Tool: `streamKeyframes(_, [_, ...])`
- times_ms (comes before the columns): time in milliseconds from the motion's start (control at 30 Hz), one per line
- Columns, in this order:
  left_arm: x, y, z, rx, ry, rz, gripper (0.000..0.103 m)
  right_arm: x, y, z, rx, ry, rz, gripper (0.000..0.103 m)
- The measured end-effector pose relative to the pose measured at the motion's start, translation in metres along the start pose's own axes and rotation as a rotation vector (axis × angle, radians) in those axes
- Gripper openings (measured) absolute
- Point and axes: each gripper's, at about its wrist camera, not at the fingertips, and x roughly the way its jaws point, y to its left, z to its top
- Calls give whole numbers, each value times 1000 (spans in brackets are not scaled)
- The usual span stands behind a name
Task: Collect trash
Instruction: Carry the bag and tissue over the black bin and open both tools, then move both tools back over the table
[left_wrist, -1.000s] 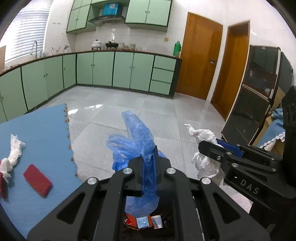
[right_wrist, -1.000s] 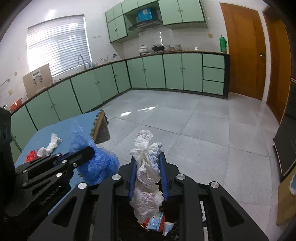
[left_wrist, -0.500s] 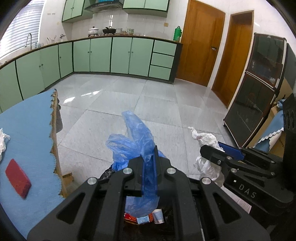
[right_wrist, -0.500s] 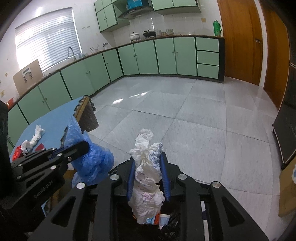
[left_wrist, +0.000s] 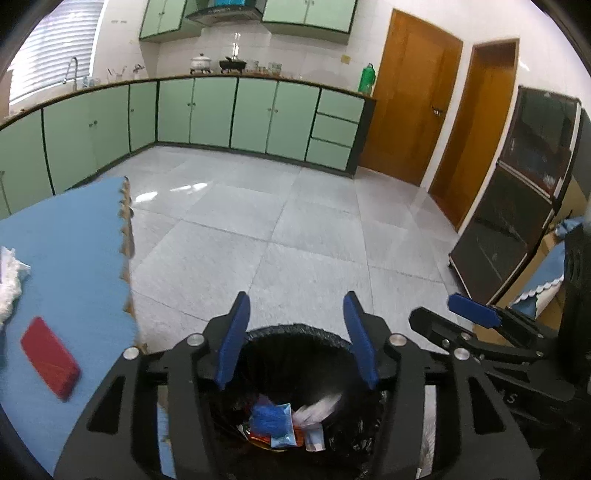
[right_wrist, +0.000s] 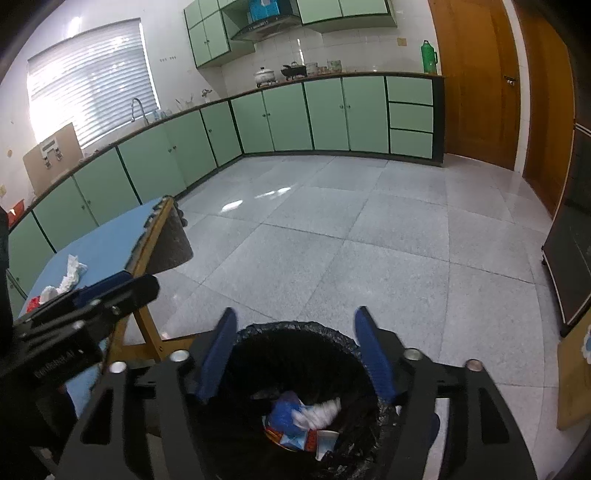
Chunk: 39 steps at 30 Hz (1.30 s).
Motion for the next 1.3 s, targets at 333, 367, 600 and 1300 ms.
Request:
streamKeyframes(333, [-57, 24, 20, -46, -86, 75, 86, -40, 35, 29, -46, -99, 22, 97])
streamKeyframes(367, [-63, 28, 21, -57, -94, 86, 87, -42, 40, 30, -50, -104, 28, 97])
streamKeyframes(600, [-106, 65, 28, -110, -133, 178, 89, -51, 80, 39, -103, -133, 91, 97])
streamKeyframes(1300, [-186, 195, -10, -212, -140, 501, 89, 10, 228, 11, -259, -49, 304, 97])
